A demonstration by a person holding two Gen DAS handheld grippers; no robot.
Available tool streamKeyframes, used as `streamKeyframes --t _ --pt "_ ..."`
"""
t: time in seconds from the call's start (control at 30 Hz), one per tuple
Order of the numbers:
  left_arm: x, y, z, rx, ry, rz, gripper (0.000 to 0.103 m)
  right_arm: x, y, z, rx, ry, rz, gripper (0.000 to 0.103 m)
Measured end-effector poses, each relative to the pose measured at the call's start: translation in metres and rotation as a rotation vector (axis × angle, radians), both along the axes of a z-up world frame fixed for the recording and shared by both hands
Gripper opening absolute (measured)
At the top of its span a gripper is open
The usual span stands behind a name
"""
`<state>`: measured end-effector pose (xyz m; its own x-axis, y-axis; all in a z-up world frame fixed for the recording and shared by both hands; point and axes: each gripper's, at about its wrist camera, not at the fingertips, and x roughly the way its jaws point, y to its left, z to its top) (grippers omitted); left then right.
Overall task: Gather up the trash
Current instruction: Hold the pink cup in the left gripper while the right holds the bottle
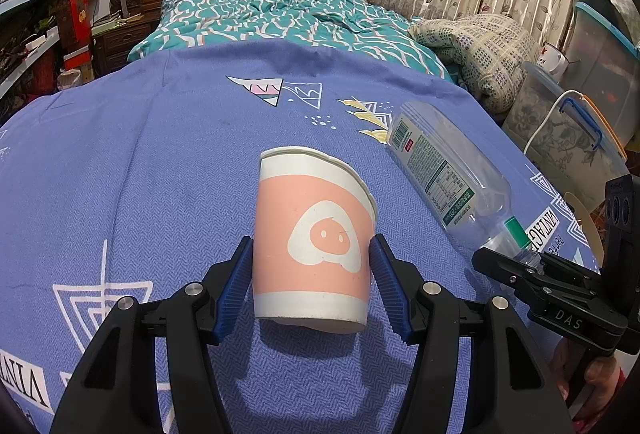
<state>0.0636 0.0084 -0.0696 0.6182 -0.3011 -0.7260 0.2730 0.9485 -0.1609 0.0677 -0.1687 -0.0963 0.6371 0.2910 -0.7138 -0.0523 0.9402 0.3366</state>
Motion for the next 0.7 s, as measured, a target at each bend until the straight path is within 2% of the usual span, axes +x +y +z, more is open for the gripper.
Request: streamKeyframes --t 0.7 --pt "0.0 -0.0006 0.0007 0.005 -0.006 -0.001 0.055 -0.0012 0.0031 0.0027 -0.008 -0.011 -0.006 0.045"
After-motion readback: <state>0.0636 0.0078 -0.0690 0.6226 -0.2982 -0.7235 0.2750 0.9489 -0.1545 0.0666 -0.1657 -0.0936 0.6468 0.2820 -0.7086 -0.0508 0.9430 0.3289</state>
